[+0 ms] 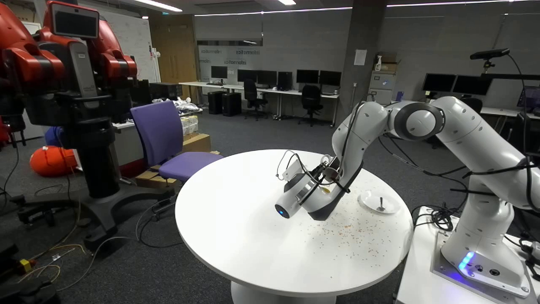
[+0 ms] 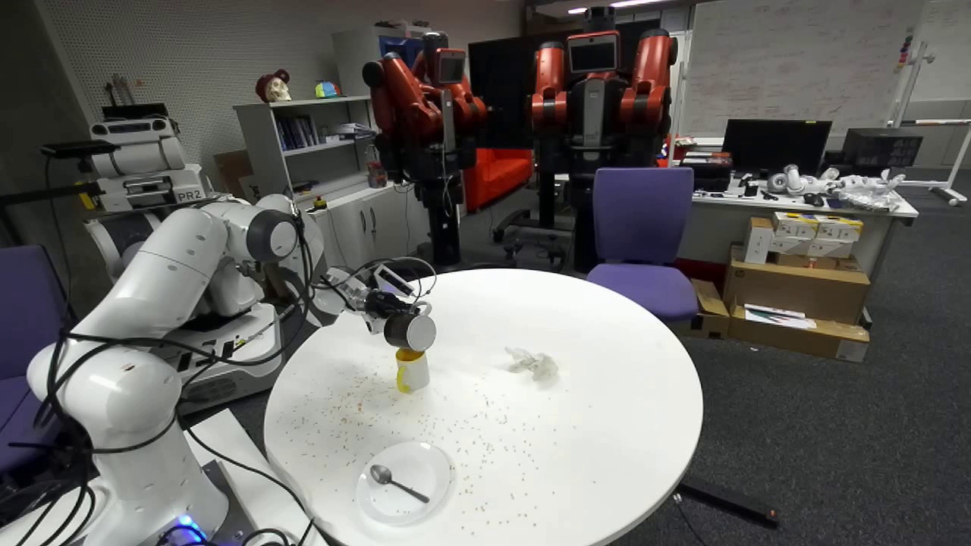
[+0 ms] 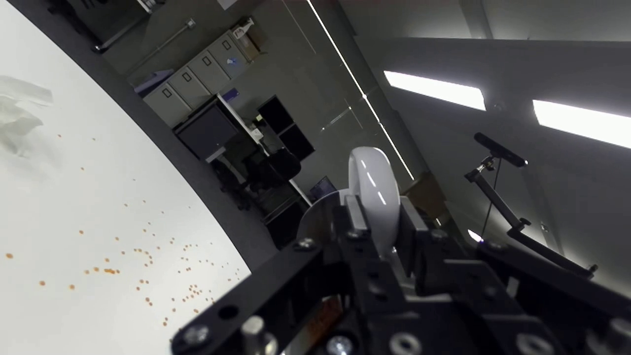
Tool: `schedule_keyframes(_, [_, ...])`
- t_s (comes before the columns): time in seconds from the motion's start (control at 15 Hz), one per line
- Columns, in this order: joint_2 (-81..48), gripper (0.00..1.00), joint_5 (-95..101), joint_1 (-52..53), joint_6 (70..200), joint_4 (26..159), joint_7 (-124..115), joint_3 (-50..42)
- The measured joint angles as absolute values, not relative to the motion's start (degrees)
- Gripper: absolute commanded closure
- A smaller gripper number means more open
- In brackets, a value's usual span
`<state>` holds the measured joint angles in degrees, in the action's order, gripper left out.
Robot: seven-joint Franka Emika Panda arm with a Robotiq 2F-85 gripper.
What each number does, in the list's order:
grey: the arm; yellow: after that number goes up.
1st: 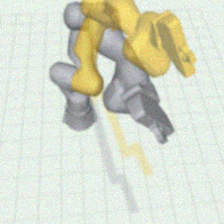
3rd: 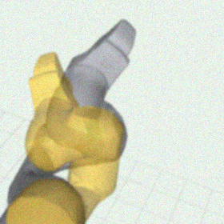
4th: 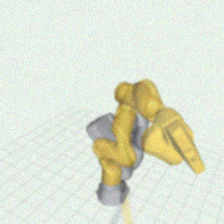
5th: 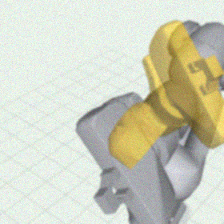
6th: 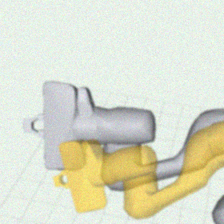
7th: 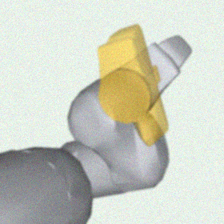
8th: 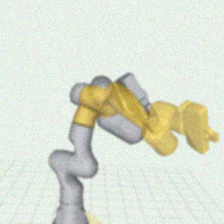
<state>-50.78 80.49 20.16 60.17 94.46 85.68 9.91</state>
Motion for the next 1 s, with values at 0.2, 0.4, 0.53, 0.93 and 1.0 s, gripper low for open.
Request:
schedule_keyframes(0.2, [-50.8,0.95,80.62,20.16,60.17,94.46,85.89,9.91])
schedule_keyframes(0.4, [-50.86,0.95,80.84,20.16,60.17,94.46,86.13,9.91])
schedule_keyframes(0.53, [-50.98,0.95,81.13,20.16,60.17,94.46,86.51,9.91])
schedule_keyframes(0.93, [-51.86,0.95,82.24,20.16,60.16,94.46,87.1,9.89])
schedule_keyframes(1.0, [-51.99,0.95,82.42,20.16,60.16,94.46,87.15,9.89])
